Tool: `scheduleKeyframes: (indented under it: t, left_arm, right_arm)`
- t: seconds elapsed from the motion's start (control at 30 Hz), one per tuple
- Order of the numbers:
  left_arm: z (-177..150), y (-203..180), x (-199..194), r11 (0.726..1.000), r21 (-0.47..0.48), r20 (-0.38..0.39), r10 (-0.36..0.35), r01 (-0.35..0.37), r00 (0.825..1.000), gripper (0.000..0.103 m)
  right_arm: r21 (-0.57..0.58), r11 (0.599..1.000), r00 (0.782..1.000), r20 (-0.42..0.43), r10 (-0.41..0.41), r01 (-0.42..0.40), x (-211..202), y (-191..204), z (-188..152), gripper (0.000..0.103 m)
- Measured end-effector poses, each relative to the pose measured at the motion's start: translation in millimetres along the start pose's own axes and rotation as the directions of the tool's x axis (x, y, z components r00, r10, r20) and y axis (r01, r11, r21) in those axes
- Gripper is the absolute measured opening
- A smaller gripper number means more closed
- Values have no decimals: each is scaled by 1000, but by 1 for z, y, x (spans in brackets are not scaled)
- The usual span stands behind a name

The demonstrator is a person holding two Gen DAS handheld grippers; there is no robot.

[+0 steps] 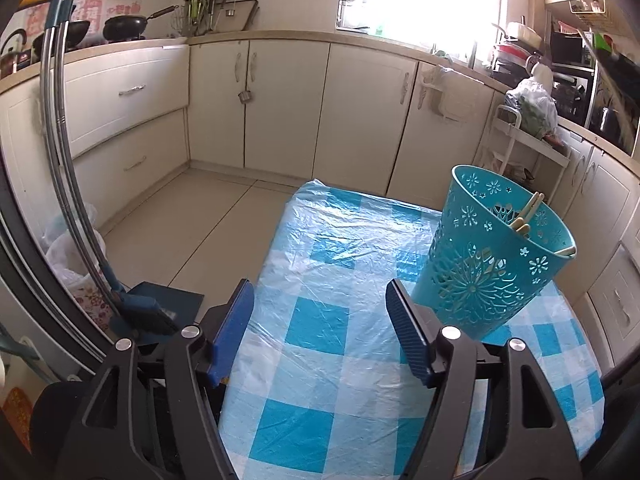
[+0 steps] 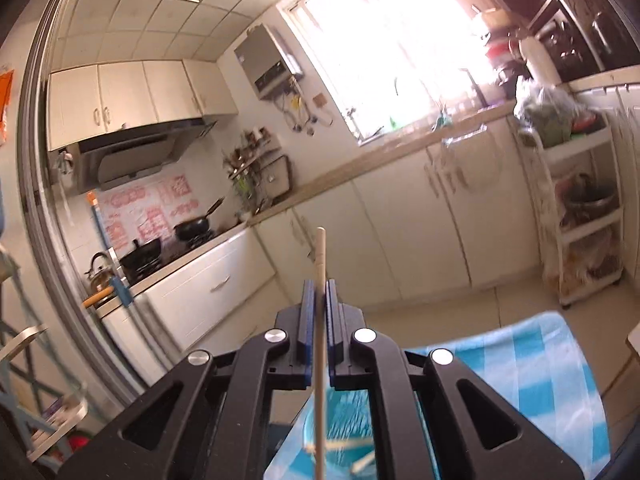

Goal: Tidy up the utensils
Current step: 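Lift the chopstick with the right tool and drop it into the teal basket, then bring both tools back beside the remaining chopsticks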

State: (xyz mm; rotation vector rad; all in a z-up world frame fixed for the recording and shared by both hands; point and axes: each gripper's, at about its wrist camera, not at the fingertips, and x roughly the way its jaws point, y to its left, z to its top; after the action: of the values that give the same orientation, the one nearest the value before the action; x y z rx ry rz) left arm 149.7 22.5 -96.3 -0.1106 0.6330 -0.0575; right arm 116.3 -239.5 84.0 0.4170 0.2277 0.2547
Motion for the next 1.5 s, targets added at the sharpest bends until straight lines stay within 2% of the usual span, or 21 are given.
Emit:
scheduleKeyframes:
  t: [0.13,0.23,0.37,0.73,0.9,1.07,1.23,1.33,1.5]
  left_arm:
    - [1,1,3,1000,-9,1,9,-9,1000,69]
    - [1,5,8,1000,-25,-8,8,-8,1000,70]
    - [0,9,13,999,-48,-26,2,-3,1000,71]
    - [-2,5,11,999,-30,-17,11,-11,1000,73]
    - [-5,-2,5,1000,1,-8,21,-21,1000,74]
    - [-8,-11,-2,999,38,10,30,-30,1000,76]
    - [-12,-17,-4,997,72,10,39,-39,999,79]
    - [-12,-17,-3,996,82,5,45,-46,999,80]
    - [-12,-13,1,997,69,-13,46,-45,999,81]
  right_arm:
    - [-44,993,992,58,-109,111,30,-3,-14,6]
    - [-49,989,991,14,-136,136,45,-13,-27,6]
    - [-63,989,990,-29,-139,137,42,-18,-38,6]
    - [-95,986,983,-111,-148,138,-12,-21,-66,7]
    - [-101,982,972,-160,-172,157,-43,-20,-94,17]
    - [-107,981,939,-290,-184,159,-51,-22,-138,21]
    - [-75,981,861,-471,-193,179,-28,-33,-186,21]
    - [-64,980,824,-532,-193,188,-15,-38,-204,21]
    - [-78,978,794,-573,-204,195,-4,-38,-218,21]
